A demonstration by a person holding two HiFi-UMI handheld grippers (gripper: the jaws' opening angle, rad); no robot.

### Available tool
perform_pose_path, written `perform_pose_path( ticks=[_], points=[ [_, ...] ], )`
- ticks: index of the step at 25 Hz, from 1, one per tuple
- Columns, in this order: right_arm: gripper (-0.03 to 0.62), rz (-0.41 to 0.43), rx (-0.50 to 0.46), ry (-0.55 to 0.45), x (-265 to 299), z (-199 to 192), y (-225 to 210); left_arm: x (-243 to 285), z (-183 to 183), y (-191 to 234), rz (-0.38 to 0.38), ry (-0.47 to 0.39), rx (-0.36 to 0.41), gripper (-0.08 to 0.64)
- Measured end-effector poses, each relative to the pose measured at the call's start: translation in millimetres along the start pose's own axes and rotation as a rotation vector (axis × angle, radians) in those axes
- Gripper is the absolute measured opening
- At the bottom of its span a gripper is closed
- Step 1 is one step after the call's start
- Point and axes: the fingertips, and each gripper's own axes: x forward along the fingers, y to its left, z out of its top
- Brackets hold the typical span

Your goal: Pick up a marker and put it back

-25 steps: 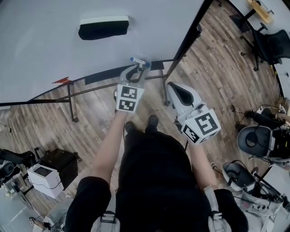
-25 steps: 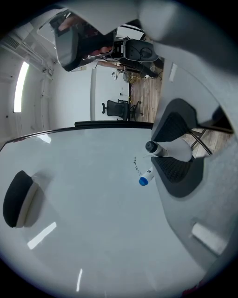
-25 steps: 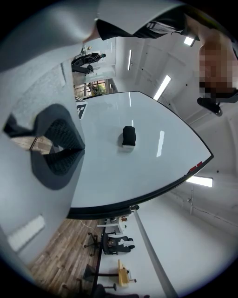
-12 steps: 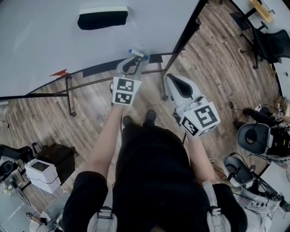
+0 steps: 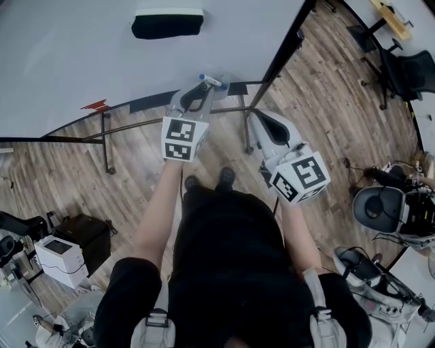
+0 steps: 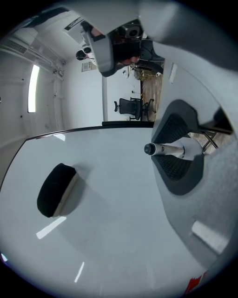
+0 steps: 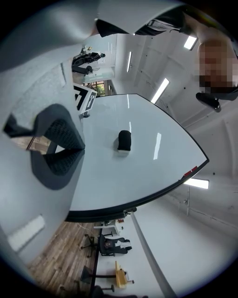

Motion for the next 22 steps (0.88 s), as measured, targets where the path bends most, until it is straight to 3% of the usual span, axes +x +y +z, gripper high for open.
perform_pose_path(
  ticks=[14, 22],
  points=[
    [0.002, 0.009, -0.01, -0.031, 1, 13, 8, -72, 62, 2, 0.016, -0.174, -0.118, 0.08],
    [0.002, 0.03, -0.016, -0.038, 6, 16, 12, -87, 74, 7, 0.031, -0.213, -0.125, 0.08]
  ],
)
